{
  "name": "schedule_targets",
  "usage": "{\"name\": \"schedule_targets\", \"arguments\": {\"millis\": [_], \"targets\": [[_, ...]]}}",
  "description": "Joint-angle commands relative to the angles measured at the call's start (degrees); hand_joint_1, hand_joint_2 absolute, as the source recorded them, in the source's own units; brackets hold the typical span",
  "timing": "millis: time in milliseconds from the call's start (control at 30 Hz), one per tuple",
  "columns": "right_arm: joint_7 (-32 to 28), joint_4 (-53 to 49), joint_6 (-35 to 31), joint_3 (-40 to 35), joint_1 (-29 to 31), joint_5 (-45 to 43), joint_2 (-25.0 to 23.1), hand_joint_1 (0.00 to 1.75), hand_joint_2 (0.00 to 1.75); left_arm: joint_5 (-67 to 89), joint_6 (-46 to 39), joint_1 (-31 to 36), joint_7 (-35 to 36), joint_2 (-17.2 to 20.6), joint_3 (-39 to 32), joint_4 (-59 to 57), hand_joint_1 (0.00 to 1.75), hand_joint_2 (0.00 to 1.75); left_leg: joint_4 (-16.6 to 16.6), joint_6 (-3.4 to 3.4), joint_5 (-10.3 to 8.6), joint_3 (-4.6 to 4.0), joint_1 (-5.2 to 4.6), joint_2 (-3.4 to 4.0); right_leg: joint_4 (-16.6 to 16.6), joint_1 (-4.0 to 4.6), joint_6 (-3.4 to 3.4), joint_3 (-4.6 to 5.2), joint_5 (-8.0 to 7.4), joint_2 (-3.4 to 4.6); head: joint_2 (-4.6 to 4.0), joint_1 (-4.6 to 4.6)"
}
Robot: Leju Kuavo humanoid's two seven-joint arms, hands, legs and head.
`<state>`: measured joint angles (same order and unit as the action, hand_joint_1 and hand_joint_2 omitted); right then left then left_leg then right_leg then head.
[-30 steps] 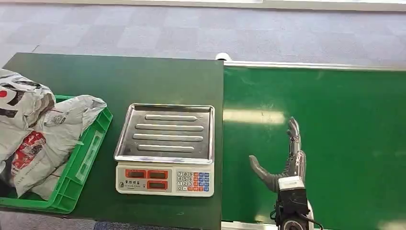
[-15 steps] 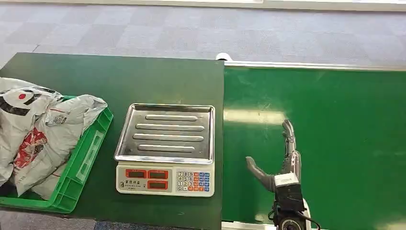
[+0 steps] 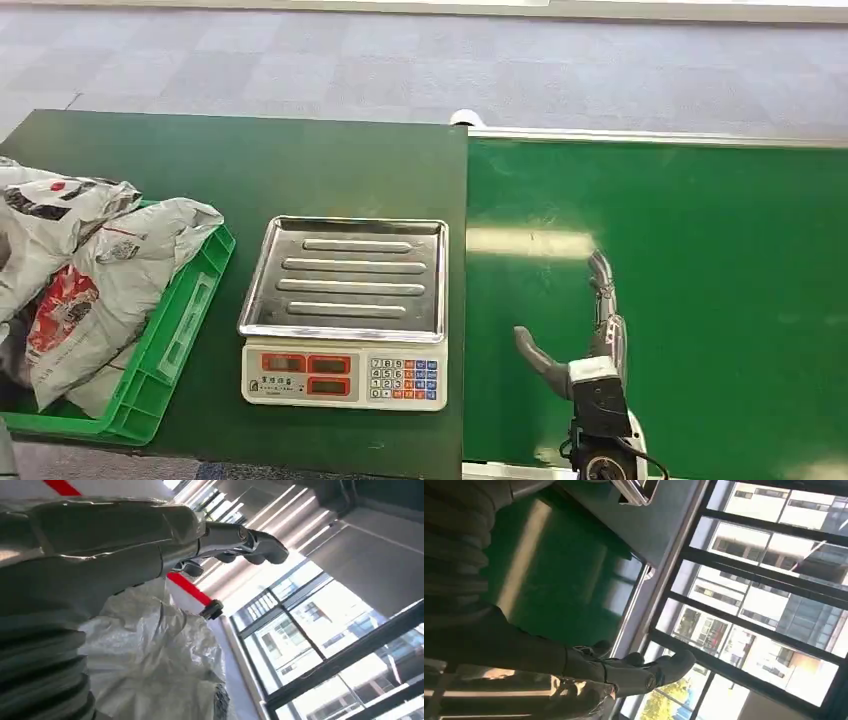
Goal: Moved the parcel from conveyor to table for the left to box.
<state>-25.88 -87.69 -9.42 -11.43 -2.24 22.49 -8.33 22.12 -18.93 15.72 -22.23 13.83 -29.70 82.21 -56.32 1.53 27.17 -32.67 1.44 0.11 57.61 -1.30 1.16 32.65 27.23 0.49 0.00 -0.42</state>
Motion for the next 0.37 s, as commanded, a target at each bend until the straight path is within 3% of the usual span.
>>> {"name": "schedule_targets", "arguments": {"millis": [33, 200, 300, 333, 367], "targets": [[0.55, 3.87, -0.32, 1.56, 1.99, 0.37, 0.09, 0.00, 1.75, 0.87, -0.81, -6.50, -3.35, -8.73, 10.70, 16.86, 0.00, 1.75, 0.06, -0.09, -0.05, 0.04, -0.02, -0.10, -0.07, 0.00, -0.04, -0.08, -0.02, -0.14, 0.00, -0.04], [0.62, 5.48, -0.79, 0.33, 2.61, 0.52, 1.42, 0.00, 1.75, 1.82, -0.66, -6.91, -2.69, -15.04, 35.56, 15.54, 0.00, 1.75, 0.11, -0.20, -0.15, 0.08, -0.05, -0.59, -0.22, -0.03, 0.00, -0.30, 0.01, -0.64, 0.00, -0.02], [0.53, 5.11, -1.38, 0.45, 1.84, 0.39, 1.39, 0.00, 1.75, 3.11, -1.20, -5.93, -2.42, -16.28, 38.11, 13.74, 0.00, 1.75, 0.19, -0.33, -0.22, 0.10, -0.06, -0.75, -0.38, -0.01, -0.01, -0.43, -0.05, -0.82, 0.00, -0.02], [0.64, 4.96, -2.38, 1.31, 1.54, -0.16, 0.50, 0.00, 1.75, 1.78, 0.30, -0.97, -1.21, -17.69, 44.54, 6.27, 0.00, 1.75, 0.10, -0.19, -0.16, 0.08, -0.12, -0.65, -0.23, -0.10, 0.00, -0.31, 0.01, -0.69, 0.00, -0.02], [0.68, 5.05, -2.43, 1.44, 1.65, -0.17, 0.42, 0.00, 1.75, 1.29, 0.59, -0.85, -1.00, -17.78, 44.64, 5.95, 0.00, 1.75, 0.19, -0.30, -0.24, 0.10, -0.13, -0.80, -0.38, -0.08, -0.03, -0.43, -0.05, -0.87, 0.00, -0.04]]}}
